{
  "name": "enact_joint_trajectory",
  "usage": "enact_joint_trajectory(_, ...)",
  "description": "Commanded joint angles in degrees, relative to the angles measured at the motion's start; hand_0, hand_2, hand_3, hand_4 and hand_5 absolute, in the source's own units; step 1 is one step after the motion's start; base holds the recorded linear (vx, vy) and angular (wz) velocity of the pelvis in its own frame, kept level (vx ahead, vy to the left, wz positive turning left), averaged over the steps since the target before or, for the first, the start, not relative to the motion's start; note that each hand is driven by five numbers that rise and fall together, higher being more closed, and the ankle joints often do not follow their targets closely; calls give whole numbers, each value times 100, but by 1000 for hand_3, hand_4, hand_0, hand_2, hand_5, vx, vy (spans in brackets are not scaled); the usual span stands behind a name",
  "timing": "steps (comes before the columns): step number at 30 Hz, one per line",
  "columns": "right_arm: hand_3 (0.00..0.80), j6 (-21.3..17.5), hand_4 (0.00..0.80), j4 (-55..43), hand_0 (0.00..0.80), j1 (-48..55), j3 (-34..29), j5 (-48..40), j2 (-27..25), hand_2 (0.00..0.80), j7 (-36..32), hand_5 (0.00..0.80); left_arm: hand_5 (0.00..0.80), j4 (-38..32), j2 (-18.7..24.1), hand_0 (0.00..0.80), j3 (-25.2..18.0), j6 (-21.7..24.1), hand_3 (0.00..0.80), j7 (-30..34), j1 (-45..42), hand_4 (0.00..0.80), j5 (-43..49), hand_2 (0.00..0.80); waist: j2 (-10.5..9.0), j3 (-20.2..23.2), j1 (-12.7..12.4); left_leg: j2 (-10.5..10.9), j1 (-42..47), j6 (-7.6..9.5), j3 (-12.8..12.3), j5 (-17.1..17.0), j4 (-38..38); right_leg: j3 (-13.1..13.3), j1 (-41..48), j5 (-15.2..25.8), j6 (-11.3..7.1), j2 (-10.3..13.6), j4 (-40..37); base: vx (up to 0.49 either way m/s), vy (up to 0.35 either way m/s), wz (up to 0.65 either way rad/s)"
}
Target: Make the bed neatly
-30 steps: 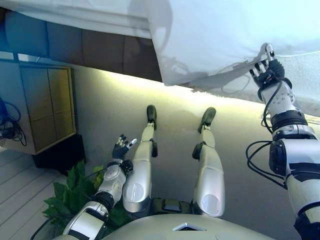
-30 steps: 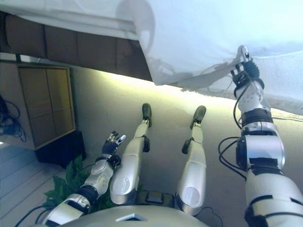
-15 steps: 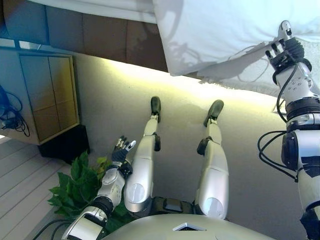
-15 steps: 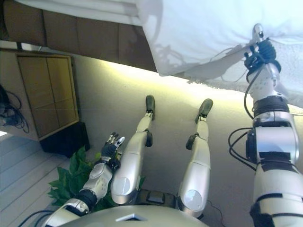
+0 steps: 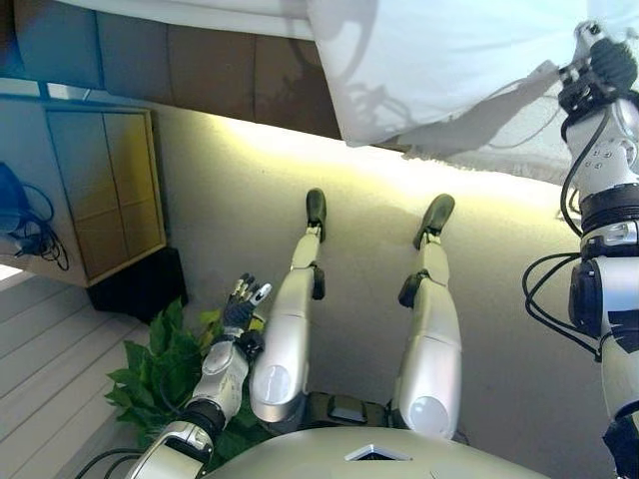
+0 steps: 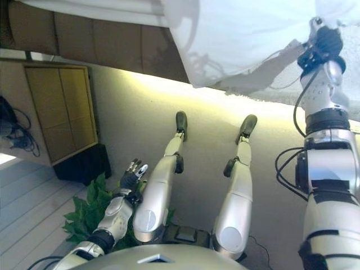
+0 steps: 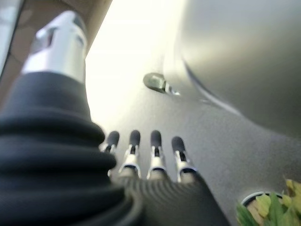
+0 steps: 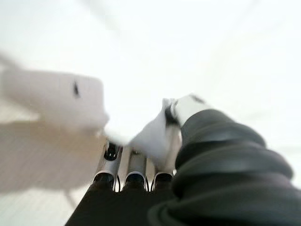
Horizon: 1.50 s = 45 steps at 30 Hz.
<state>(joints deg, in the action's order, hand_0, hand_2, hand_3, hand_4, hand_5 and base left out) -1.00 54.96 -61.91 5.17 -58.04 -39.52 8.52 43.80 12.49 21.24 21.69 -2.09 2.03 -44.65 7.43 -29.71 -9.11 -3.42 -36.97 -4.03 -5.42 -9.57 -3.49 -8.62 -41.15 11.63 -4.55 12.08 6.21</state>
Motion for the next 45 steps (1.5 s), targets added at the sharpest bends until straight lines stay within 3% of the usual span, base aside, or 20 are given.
enact_joint_trajectory(1,800,-422,800,-609,800,-847,352,172,-389,800,-247,800,0,-298,248,0,159,33,0,44,-518,0,-74,0,330,-8,-127,54,20,28,361,-83,183,-209,-26,-424,-249,113,712,-31,-11,7)
enact_joint_trajectory(11,800,-267,800,-553,800,-665,362,286,-399,800,-517,800,0,-338,327,0,87,6,0,20,-518,0,-37,0,218,-8,-139,38,534,42,325,-9,272,-342,504,-467,-238,134,592,-35,-5,3)
enact_joint_trajectory(20,800,112,800,-450,800,-288,214,-1,-86,800,-1088,800,0,-45,373,0,-158,-180,0,-17,-287,0,196,0,-20,129,-175,52,1664,69,205,219,231,-587,1749,-569,-270,303,436,1,3,3)
enact_joint_trajectory(31,800,451,800,-683,800,188,239,-288,939,800,-1038,800,0,668,216,0,-313,-226,0,-62,-59,0,718,0,-295,808,-340,31,2661,79,234,301,434,-896,3117,-540,-303,366,-73,54,3,10)
enact_joint_trajectory(36,800,893,800,-702,800,376,307,-396,1346,800,-801,800,0,664,188,0,-307,-269,0,-39,-54,0,745,0,-375,1056,-452,30,2944,68,306,314,534,-1050,3559,-496,-300,381,-313,56,22,12)
enact_joint_trajectory(45,800,1059,800,-915,800,713,604,-453,1871,800,-690,800,0,326,293,0,-192,-412,0,-128,-117,0,904,0,-536,1436,-618,59,3206,96,560,289,639,-1167,3979,-410,-289,385,-531,64,5,11)
